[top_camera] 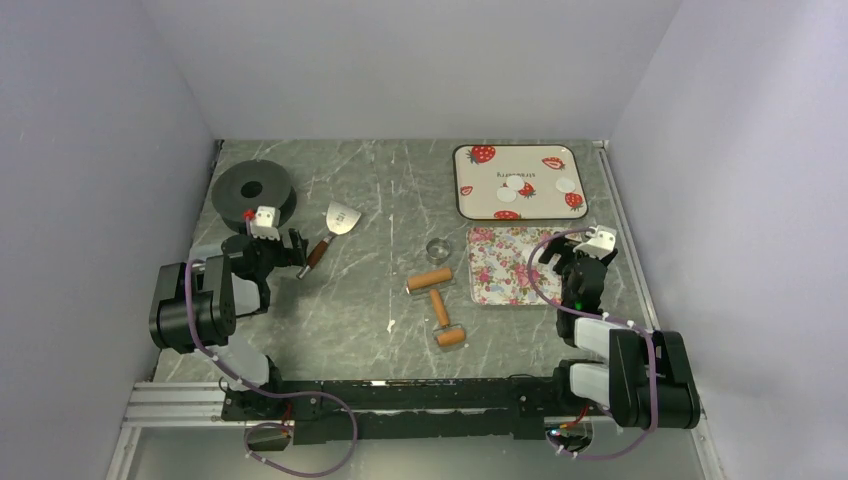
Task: Roll out the dumpling wrappers from the dough
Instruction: Pick up the rolling pin from the center of the board.
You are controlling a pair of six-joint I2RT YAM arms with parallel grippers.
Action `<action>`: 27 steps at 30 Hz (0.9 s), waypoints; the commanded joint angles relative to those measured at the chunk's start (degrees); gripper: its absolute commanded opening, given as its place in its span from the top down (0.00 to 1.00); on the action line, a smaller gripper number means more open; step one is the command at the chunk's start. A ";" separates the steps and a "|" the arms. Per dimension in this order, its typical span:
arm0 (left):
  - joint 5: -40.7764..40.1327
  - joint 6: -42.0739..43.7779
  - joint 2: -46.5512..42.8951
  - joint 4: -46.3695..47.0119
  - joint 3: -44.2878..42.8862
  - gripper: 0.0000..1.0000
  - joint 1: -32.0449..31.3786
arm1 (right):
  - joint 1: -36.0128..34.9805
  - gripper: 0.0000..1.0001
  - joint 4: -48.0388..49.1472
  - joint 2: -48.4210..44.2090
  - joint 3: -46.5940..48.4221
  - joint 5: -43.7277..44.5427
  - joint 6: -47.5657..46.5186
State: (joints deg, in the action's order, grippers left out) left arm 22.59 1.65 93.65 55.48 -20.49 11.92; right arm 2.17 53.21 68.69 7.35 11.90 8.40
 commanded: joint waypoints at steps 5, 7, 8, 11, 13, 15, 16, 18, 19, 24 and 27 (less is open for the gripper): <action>-0.27 -1.30 0.13 2.46 -0.75 0.01 -0.21 | 0.21 0.07 -8.97 -2.43 6.26 -1.00 1.01; -0.22 -1.30 0.13 2.49 -0.70 0.00 -0.26 | 0.23 0.07 -13.73 -3.80 8.19 -1.05 1.57; 0.69 -1.22 0.18 2.27 -0.82 0.01 -0.24 | 0.20 0.07 -16.15 -4.78 9.21 -1.19 1.75; 3.88 -0.04 -0.14 1.80 -1.06 0.01 -0.21 | 0.20 0.07 -24.30 -7.76 13.16 -2.10 2.41; 3.37 -0.29 -1.41 -0.34 -1.42 0.01 -0.24 | 0.22 0.07 -30.18 -9.59 16.16 -3.45 2.61; 3.36 -0.03 -1.82 -1.76 -1.65 0.01 -0.25 | 0.21 0.07 -34.48 -11.48 18.75 -5.53 3.15; 3.37 -0.33 -1.29 -0.45 -1.33 0.01 -0.24 | 0.21 0.07 -36.04 -12.31 19.47 -6.68 3.58; 3.30 -0.63 -1.23 1.22 -0.93 0.01 -0.22 | 0.20 0.07 -37.39 -13.79 20.39 -9.47 4.27; 3.43 -0.30 -1.80 0.95 -0.62 0.01 -0.23 | 0.23 0.07 -37.97 -14.35 20.83 -11.32 4.64; 4.93 -1.05 -9.79 -13.68 -6.51 0.05 0.81 | 0.25 0.07 -41.68 -16.37 23.60 -16.95 4.61; 9.70 4.12 -13.01 -28.65 -14.04 0.16 0.80 | 0.26 0.07 -43.93 -17.03 25.25 -19.00 4.60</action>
State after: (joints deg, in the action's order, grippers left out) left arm 25.93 2.00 86.76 41.95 -24.71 12.36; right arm 2.22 12.97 53.19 28.73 -1.91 12.29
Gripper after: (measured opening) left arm 0.902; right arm 0.934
